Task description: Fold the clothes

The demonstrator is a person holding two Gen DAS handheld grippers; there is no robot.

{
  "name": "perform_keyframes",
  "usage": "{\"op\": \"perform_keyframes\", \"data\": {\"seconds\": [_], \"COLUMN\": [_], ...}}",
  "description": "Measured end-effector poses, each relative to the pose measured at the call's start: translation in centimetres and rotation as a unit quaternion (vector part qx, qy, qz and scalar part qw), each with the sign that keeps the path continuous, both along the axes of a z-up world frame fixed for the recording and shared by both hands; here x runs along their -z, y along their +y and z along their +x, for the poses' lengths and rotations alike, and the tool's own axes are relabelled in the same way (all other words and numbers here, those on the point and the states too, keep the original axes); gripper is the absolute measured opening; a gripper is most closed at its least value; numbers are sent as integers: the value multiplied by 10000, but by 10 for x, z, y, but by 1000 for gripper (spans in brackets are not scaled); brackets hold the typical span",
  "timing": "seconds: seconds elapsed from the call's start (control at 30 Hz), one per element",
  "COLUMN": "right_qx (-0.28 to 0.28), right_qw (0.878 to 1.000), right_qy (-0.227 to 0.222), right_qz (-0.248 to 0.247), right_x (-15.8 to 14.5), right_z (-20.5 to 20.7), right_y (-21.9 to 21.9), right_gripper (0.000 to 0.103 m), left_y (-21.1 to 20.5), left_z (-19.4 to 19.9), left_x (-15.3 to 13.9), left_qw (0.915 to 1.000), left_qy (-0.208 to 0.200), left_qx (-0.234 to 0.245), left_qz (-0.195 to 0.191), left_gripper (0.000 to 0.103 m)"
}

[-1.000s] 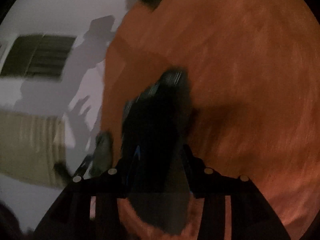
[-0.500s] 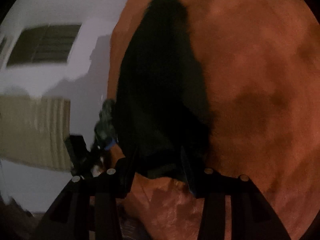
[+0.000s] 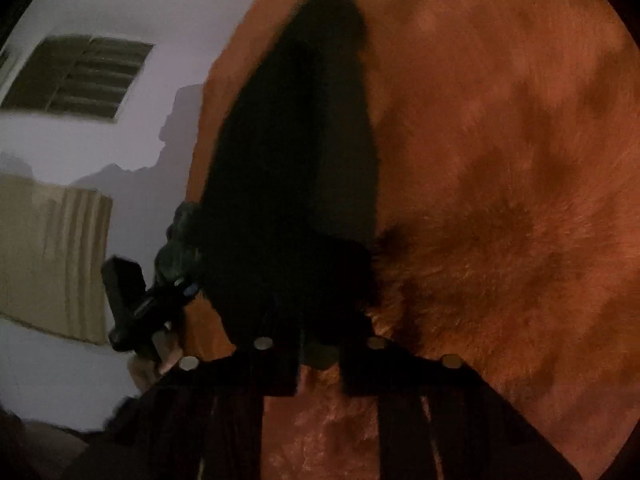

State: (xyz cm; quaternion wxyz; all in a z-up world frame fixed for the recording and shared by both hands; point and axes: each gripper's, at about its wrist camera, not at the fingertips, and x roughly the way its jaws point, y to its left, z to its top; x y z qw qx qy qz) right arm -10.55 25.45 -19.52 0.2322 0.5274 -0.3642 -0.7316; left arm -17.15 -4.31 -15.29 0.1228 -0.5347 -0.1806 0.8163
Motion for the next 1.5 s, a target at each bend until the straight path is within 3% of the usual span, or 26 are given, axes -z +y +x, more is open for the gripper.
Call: {"op": "perform_keyframes", "data": {"seconds": [0.17,0.23,0.3,0.33,0.37,0.4,0.47,0.57,0.63,0.67,0.7,0.73,0.8,0.83,0.9,0.97,1.07,1.13,1.2,1.27,1.37,1.4,1.47,1.5], "right_qx": [279,26,-48,-7,48,124,184,-347,-787,-1006,-1223,-1439,-1864,-1964,-1853,-1729,-1788,-1414,-1176,-1206,-1756,-1934,-2253,-2358], "right_qw": [9988,9982,9968,9972,9973,9968,9914,9752,9585,9482,9367,9239,8946,8885,9039,9208,9128,9361,9427,9385,9233,9120,8706,8568], "right_qy": [-31,-223,-590,-589,-502,-304,254,797,1095,1242,1387,1531,1811,1911,1943,1630,874,1036,1469,1841,1952,1992,2131,2241], "right_qz": [405,559,528,470,525,728,1273,2035,2511,2744,2973,3199,3636,3682,3330,3094,3566,3050,2756,2661,2802,3020,3819,4002], "right_x": [-25,-10,5,5,0,-9,-34,-45,-47,-49,-50,-52,-54,-56,-59,-49,-19,-36,-57,-69,-59,-56,-57,-64], "right_z": [21,17,11,10,11,14,21,29,34,37,39,42,47,49,50,44,29,35,46,56,62,65,77,85], "right_y": [33,35,38,41,43,42,39,14,-5,-15,-24,-34,-53,-57,-45,-32,-39,-26,-16,-16,-35,-43,-66,-75], "right_gripper": [7,13,31,31,31,31,31,31,31,31,31,31,31,31,31,31,29,29,29,29,29,29,29,29], "left_y": [7,10,9,8,7,6,5,20,39,48,53,57,43,35,27,25,19,18,35,64,113,130,154,159], "left_z": [20,28,33,33,31,29,24,9,2,-1,-2,-2,1,1,1,0,4,12,25,40,55,61,82,86], "left_x": [5,12,13,12,9,6,1,2,4,4,5,6,2,4,12,15,-6,-26,-47,-52,-43,-38,-20,-17], "left_qw": [9997,9991,9986,9984,9984,9981,9970,9969,9973,9964,9961,9960,9980,9979,9974,9957,9969,9976,9966,9911,9747,9672,9490,9437], "left_qy": [-144,-273,-408,-459,-464,-469,-473,-375,-57,71,28,-26,-265,-414,-529,-522,-256,58,428,616,823,887,1071,1114], "left_qx": [27,197,297,318,323,329,346,495,729,829,842,832,566,487,481,478,285,151,394,1032,1956,2238,2552,2694], "left_qz": [-209,-271,-141,-46,98,243,509,473,59,-135,-252,-325,-9,122,18,-602,-684,-679,-590,-564,-705,-814,-1510,-1565], "left_gripper": [8,8,12,15,25,42,61,61,56,11,2,2,3,3,4,3,6,15,32,36,37,37,37,37]}}
